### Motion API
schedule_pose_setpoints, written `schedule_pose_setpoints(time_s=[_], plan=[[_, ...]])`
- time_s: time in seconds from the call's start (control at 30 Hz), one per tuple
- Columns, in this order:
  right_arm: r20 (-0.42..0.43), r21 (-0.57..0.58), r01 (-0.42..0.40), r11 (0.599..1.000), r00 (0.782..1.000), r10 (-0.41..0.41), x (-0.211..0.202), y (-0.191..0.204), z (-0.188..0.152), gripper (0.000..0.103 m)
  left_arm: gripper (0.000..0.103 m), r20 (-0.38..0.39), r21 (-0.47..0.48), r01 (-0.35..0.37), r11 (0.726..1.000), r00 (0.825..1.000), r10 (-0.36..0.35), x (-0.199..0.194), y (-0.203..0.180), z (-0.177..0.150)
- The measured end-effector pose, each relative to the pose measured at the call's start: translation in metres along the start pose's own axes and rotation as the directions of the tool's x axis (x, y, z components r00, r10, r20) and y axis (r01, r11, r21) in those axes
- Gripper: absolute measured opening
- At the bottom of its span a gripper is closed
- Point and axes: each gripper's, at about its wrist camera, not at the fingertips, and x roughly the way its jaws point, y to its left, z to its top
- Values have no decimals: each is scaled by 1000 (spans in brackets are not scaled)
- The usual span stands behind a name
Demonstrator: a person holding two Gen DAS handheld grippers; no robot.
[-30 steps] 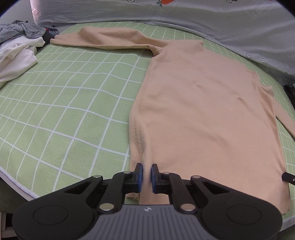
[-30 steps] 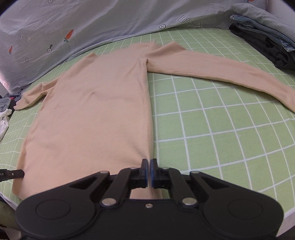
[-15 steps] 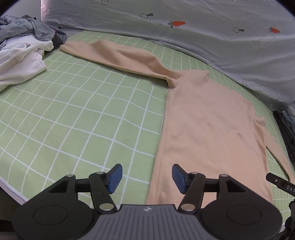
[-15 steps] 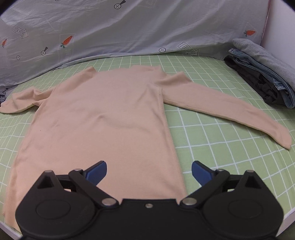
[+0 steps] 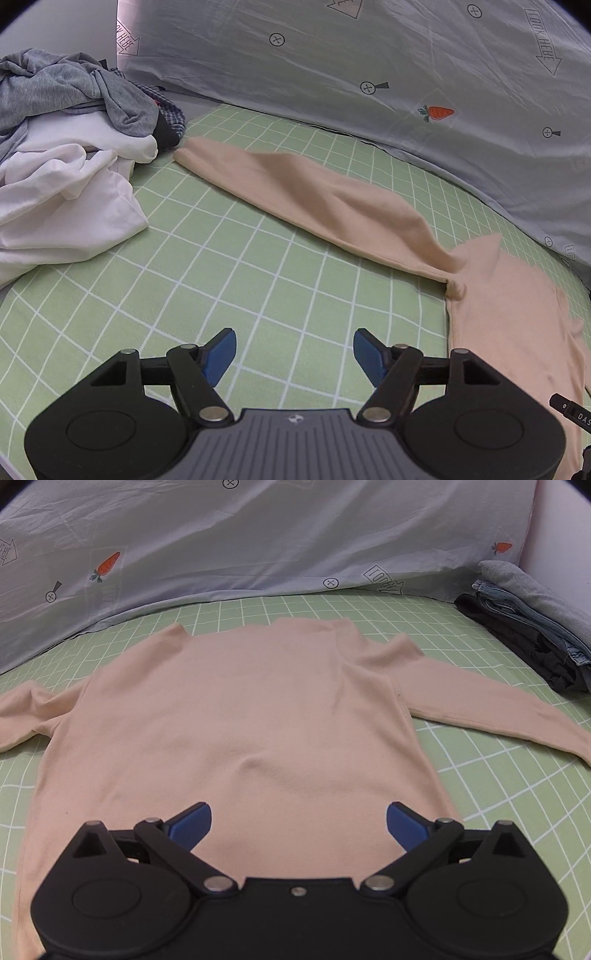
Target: Fold clothes
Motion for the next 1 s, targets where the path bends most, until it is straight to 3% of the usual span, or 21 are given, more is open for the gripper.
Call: schedule_pose_setpoints(time_s=[0.23,0.43,0.63,0.77,0.83,0.97,1.0], plan=[[33,55,32,998,999,-34,22,3,-6,103,71,31,-97,-101,990,994,104,56,48,73],[83,66,42,997,995,-47,19,3,-17,103,71,45,-77,-192,978,980,196,106,64,118],[126,74,52,996,990,-61,20,4,-21,103,72,25,-104,-250,963,967,253,145,78,145],[126,74,51,996,990,-60,21,4,-21,103,70,53,-77,-260,963,963,264,153,72,148],[127,75,51,996,990,-60,21,4,-20,103,56,81,-72,-251,965,963,257,152,67,144],[128,75,50,996,990,-59,22,4,-20,103,10,127,-66,-255,965,957,262,143,58,133],[128,76,50,996,990,-59,22,4,-20,103,9,130,-73,-268,961,953,275,140,57,129]])
